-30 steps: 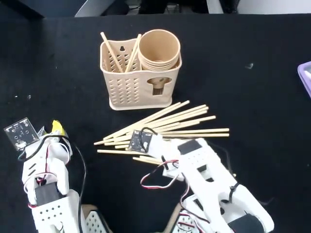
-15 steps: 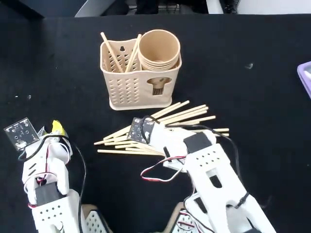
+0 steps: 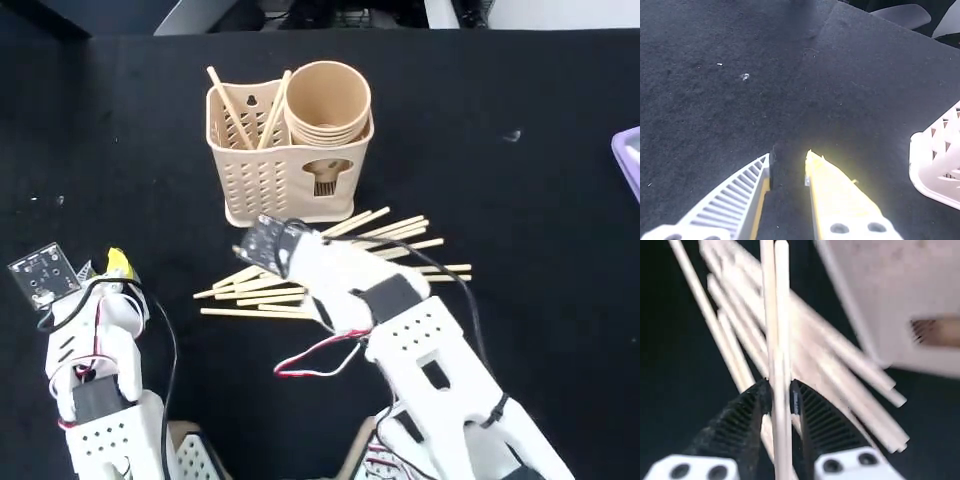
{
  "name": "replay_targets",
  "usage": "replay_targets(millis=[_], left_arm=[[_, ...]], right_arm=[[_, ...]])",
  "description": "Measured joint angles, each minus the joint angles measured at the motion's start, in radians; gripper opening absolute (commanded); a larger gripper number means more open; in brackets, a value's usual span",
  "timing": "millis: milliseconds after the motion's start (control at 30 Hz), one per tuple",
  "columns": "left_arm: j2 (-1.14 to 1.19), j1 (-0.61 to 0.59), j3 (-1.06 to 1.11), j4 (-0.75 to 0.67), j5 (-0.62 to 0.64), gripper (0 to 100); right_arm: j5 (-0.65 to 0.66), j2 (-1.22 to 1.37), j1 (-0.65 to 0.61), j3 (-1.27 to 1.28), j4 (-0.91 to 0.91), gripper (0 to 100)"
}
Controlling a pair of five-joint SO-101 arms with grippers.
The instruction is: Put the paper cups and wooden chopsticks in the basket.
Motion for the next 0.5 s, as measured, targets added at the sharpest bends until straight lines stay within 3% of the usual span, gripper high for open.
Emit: replay_targets(millis=[300,500], left_arm=[[0.000,0.000,0.000,0.002,0.000,13],[0.000,0.000,0.000,0.002,0.000,13]], right_arm=[[-0.140,0.014,-0.126,-0.292,-0.005,1.1],[-0.239,0.192,-0.137,-0.546,-0.005,1.1]])
